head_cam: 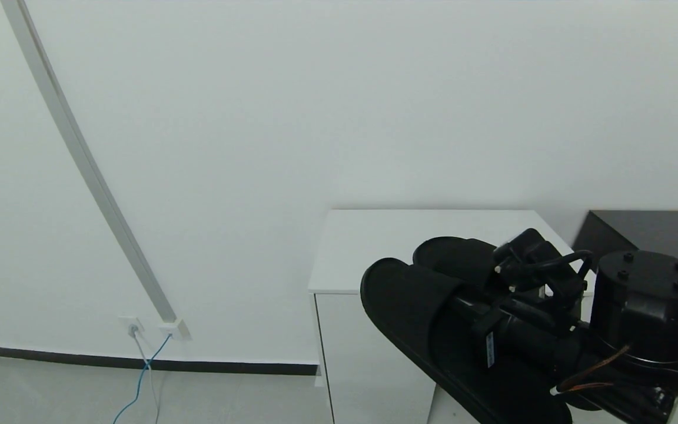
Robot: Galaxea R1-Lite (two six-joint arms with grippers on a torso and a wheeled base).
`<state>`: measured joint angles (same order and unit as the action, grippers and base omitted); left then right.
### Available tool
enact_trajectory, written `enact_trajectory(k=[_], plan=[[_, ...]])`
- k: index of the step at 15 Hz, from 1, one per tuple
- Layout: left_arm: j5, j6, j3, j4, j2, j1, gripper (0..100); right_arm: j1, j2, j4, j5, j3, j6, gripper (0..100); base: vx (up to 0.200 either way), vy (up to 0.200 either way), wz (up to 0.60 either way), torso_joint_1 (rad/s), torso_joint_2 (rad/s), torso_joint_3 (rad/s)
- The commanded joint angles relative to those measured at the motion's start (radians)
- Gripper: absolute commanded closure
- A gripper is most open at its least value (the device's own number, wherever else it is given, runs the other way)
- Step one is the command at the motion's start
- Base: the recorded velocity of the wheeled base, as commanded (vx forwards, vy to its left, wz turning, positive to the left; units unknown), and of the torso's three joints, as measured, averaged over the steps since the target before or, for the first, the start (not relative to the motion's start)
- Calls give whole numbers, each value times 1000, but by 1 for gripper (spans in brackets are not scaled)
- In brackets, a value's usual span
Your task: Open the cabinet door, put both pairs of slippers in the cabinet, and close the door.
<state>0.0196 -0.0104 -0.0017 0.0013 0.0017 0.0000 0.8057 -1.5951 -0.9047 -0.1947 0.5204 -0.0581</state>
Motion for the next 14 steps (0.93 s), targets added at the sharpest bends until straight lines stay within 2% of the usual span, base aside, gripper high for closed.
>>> enact_trajectory(k=[1, 12, 14], plan=[[0, 0, 0, 0, 0, 0, 100, 1, -8, -2, 1, -3, 0, 100, 0, 0, 0, 0, 0, 0], [-1, 0, 0, -1, 0, 0, 100, 3, -14, -2, 3, -17, 4, 100, 0, 0, 0, 0, 0, 0], [-1, 0, 0, -1, 0, 0, 100, 3, -16, -2, 3, -19, 4, 100, 0, -200, 0, 2, 2, 5]])
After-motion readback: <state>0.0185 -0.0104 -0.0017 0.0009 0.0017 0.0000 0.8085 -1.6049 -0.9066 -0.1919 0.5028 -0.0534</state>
